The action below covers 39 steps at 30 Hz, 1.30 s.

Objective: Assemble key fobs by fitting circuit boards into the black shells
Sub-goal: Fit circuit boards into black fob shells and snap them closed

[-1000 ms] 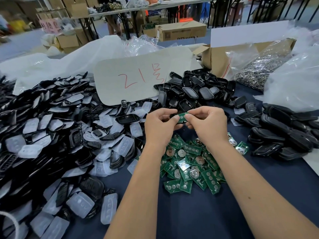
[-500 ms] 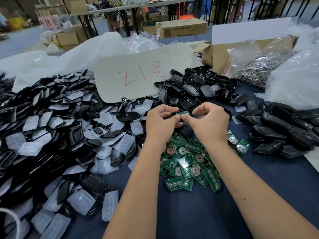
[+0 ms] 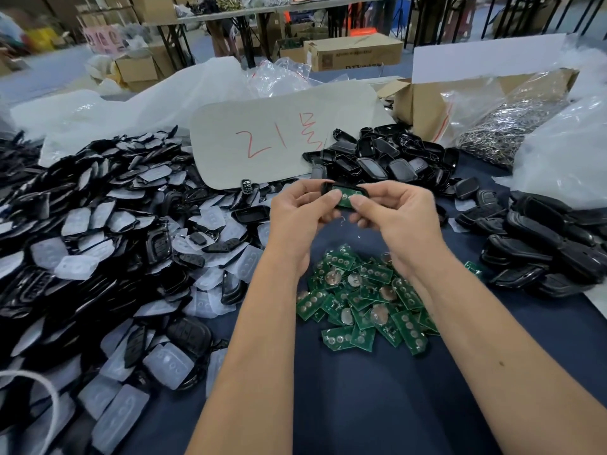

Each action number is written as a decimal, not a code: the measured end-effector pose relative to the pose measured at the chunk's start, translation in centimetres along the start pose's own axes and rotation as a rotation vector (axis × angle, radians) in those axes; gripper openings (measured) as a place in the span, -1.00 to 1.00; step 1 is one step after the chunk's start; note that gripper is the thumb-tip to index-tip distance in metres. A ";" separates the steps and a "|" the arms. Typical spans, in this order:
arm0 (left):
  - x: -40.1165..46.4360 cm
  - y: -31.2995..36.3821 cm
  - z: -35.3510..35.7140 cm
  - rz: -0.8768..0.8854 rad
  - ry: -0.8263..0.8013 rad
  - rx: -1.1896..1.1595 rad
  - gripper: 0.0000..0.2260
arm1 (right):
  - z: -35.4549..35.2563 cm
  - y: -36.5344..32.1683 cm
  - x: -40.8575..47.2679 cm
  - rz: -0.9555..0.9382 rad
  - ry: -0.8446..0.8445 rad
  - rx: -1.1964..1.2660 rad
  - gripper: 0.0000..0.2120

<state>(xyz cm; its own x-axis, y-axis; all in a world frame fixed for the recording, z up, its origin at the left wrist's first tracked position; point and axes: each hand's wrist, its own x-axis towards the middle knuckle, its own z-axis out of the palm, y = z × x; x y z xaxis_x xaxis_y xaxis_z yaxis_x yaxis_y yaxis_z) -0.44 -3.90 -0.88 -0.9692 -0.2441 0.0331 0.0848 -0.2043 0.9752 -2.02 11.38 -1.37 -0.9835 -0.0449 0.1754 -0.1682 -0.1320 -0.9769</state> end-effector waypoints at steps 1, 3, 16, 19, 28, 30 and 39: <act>-0.1 0.2 0.2 -0.007 0.010 -0.022 -0.89 | 0.3 -0.2 0.0 0.008 0.011 0.040 -0.89; -0.6 0.4 0.3 -0.021 0.056 -0.032 -0.83 | 1.2 -0.4 -0.3 0.019 0.032 0.081 -0.91; -1.7 8.6 -11.8 -0.005 0.342 0.280 -0.88 | 11.4 -3.2 -6.6 -0.319 -0.902 -0.677 -0.89; -2.1 8.9 -14.1 -0.091 0.338 0.341 -0.94 | 13.7 -3.3 -9.1 -0.489 -1.141 -0.823 -0.74; -2.8 8.4 -17.1 -0.120 0.339 0.413 -0.96 | 15.1 -2.3 -10.7 -0.655 -1.140 -1.111 -0.61; -2.9 8.6 -17.3 -0.114 0.339 0.419 -0.92 | 14.8 -2.5 -10.6 -0.653 -1.155 -1.092 -0.62; -3.1 10.2 -17.5 -0.087 0.287 0.481 -0.84 | 17.1 -2.2 -13.1 -0.954 -1.199 -0.943 -0.67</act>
<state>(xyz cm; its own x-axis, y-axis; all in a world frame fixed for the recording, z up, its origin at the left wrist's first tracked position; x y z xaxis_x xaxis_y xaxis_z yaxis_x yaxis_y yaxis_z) 7.49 -21.80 5.09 -0.8603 -0.5075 -0.0474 -0.1728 0.2029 0.9638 12.36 -4.67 0.53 -0.0271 -0.9737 0.2264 -0.9880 -0.0083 -0.1543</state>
